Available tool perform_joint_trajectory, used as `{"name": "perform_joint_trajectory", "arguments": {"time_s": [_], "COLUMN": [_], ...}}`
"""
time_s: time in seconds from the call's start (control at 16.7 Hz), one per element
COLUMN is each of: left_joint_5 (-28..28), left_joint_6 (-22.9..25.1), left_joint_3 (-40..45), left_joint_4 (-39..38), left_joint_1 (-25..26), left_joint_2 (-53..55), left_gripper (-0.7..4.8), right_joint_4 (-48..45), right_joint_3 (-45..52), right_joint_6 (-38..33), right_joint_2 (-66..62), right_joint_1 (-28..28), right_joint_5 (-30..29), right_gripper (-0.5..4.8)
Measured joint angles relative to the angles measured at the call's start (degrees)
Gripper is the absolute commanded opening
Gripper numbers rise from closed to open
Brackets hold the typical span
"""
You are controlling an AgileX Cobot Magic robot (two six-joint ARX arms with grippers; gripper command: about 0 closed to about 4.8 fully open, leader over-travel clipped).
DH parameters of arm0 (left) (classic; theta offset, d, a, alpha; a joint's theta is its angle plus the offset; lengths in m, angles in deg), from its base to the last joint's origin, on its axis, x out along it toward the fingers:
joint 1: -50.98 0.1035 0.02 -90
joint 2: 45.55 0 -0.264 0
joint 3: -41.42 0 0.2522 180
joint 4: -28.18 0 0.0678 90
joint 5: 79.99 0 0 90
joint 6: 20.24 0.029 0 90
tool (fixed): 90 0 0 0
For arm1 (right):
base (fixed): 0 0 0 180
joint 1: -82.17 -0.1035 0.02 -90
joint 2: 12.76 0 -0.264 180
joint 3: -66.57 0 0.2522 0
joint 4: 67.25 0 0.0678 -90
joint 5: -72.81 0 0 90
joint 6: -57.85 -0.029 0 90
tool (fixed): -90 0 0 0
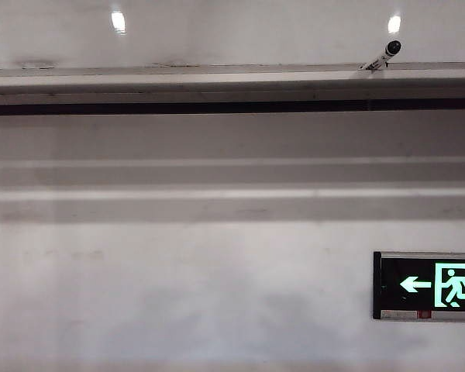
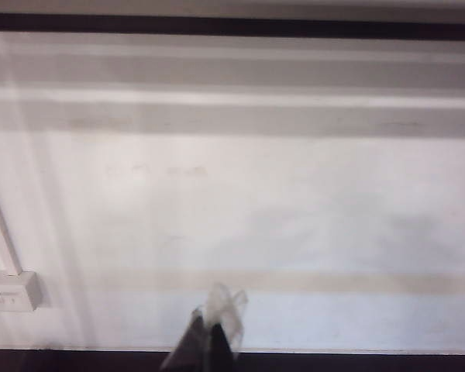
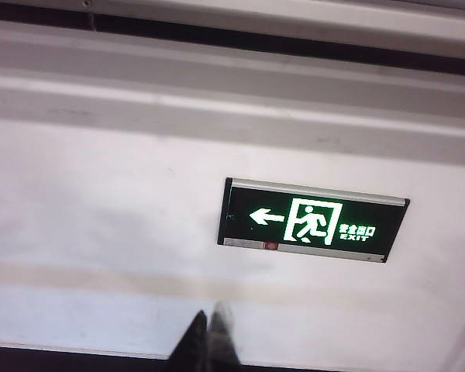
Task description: Take a marker from the whiteboard tray, write "Hi!" on the whiteboard, and then put the marker back vertically into the whiteboard tray.
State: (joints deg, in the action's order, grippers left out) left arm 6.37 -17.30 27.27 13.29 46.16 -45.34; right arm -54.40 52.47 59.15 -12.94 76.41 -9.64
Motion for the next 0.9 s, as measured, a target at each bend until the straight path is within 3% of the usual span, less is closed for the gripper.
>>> {"name": "perform_joint_trajectory", "arguments": {"time_s": [0.42, 0.54, 0.66, 0.9], "left_joint_5": [0.0, -1.8, -2.8, -2.6], "left_joint_6": [-0.3, -4.9, -8.9, -9.7], "left_joint_3": [0.0, -2.9, -9.8, -34.9], "left_joint_4": [3.0, 1.6, 0.7, -6.7], "left_joint_1": [0.0, 0.0, 0.0, 0.0], "left_joint_2": [0.0, 0.1, 1.1, 17.1], "left_gripper": [-0.07, -0.06, -0.06, -0.06], "right_joint_4": [0.5, 2.8, 6.1, 9.7], "right_joint_3": [-0.4, -6.2, -13.9, -33.1], "right_joint_6": [-0.4, -2.3, -2.5, -2.6], "right_joint_2": [0.0, -0.1, -2.8, -19.2], "right_joint_1": [0.0, -0.1, -0.2, -0.3], "right_joint_5": [0.0, 0.0, 0.2, -0.7], "right_gripper": [-0.01, -0.01, -0.01, -0.01]}}
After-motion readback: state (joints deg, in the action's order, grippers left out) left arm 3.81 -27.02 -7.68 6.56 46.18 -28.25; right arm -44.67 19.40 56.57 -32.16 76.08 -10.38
